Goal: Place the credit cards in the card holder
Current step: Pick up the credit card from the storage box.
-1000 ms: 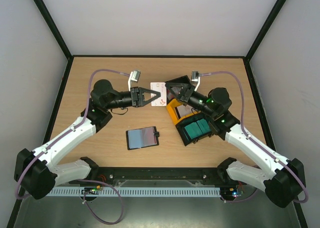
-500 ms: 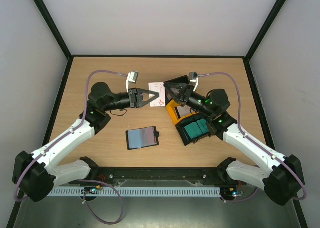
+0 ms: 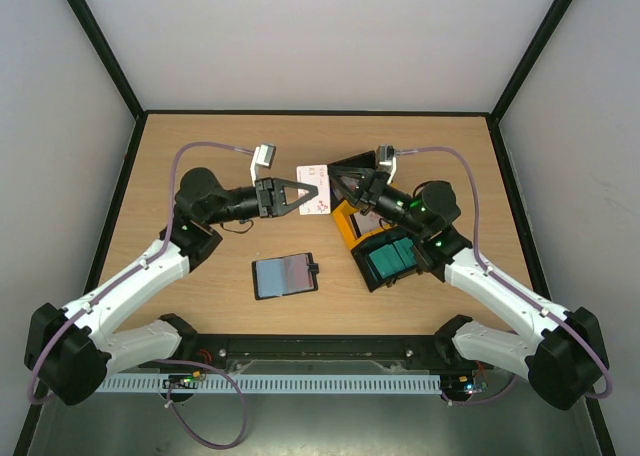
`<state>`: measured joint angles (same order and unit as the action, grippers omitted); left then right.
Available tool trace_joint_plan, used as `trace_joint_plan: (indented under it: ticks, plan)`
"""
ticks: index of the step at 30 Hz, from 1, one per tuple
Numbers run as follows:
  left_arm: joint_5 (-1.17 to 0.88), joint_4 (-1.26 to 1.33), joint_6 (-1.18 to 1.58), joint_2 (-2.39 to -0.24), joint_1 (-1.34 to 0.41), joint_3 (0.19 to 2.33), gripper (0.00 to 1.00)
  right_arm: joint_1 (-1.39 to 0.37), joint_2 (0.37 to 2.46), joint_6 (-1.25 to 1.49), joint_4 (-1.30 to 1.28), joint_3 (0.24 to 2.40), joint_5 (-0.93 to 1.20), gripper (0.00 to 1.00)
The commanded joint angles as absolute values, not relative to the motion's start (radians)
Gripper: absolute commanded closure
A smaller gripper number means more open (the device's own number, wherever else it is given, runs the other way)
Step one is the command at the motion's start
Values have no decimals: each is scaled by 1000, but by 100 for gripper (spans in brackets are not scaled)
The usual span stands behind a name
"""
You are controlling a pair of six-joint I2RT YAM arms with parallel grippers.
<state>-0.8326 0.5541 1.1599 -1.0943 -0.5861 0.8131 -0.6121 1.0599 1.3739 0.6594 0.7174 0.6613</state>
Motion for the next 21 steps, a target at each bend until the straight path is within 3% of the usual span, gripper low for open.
trace_joint_plan:
  ticks: [1,8,17,21]
  plan:
    - [-859,705,1150,-1043,-599,811,97,-614,1079,1374,615,689,657,93]
    - [-851,698,1152,-1047,-598,808,97,-613,1091,1346,593,701,698,92]
    - [-819,594,1161,-1096,-598,863,97,-660,1117,1204,506,759,871,76]
    - [-814,557,1177,-1125,-595,880,96,-682,1128,1235,559,765,898,79]
